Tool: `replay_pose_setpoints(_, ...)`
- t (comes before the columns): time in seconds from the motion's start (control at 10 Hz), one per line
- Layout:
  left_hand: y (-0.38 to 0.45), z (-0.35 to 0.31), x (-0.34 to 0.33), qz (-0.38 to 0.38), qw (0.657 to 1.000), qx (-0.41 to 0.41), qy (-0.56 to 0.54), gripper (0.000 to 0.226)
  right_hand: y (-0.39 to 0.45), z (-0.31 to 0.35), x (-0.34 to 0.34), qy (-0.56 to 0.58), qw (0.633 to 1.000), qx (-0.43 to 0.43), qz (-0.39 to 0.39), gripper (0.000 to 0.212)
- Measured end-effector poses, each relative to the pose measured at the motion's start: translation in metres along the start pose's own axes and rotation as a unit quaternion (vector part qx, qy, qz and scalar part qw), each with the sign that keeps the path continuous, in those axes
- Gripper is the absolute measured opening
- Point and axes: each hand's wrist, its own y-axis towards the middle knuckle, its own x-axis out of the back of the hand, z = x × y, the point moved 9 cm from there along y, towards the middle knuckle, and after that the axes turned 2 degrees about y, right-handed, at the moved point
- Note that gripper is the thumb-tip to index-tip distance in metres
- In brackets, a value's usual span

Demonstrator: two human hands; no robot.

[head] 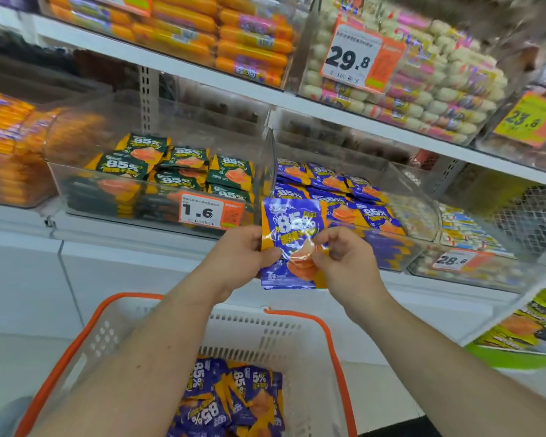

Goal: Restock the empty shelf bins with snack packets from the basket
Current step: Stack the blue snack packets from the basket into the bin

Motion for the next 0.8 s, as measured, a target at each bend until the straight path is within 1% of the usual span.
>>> replay_pose_setpoints(0.1,0.001,-0.007,-0.001,-0.029,0.999,-0.009,-0.038,0.014,0.015,0.010,0.007,0.091,0.994,-0.046,-0.032,0.022)
replay_pose_setpoints(0.2,0.002,-0.001,0.011,-0.078,0.996,0.019,-0.044,0.013,0.049,0.020,0.025,0.141,0.981,-0.072,-0.116,0.019)
replay_pose_setpoints(0.3,0.001,0.005,0.015,-0.086,0.995,0.041,-0.039,0.008,0.082,0.030,0.033,0.101,0.979,-0.089,-0.156,0.018)
replay_pose_setpoints(0.4,0.001,0.015,0.013,-0.080,0.994,0.059,-0.035,0.009,0.108,0.030,0.008,0.045,0.989,-0.117,-0.078,0.011)
replay_pose_setpoints(0.5,0.002,0.026,0.011,-0.077,0.994,0.075,-0.035,0.007,0.121,0.023,-0.014,-0.112,0.989,-0.099,-0.016,0.023)
replay_pose_setpoints(0.6,0.005,0.034,0.008,-0.075,0.993,0.085,-0.037,0.009,0.125,0.023,-0.030,-0.249,0.966,-0.070,0.003,0.023)
replay_pose_setpoints(0.7,0.008,0.040,0.002,-0.062,0.994,0.090,-0.025,0.012,0.125,0.019,-0.039,-0.351,0.934,-0.054,0.026,0.022)
replay_pose_setpoints(0.8,0.009,0.045,0.000,-0.057,0.994,0.092,-0.014,0.012,0.127,0.015,-0.041,-0.370,0.927,-0.058,0.024,0.019)
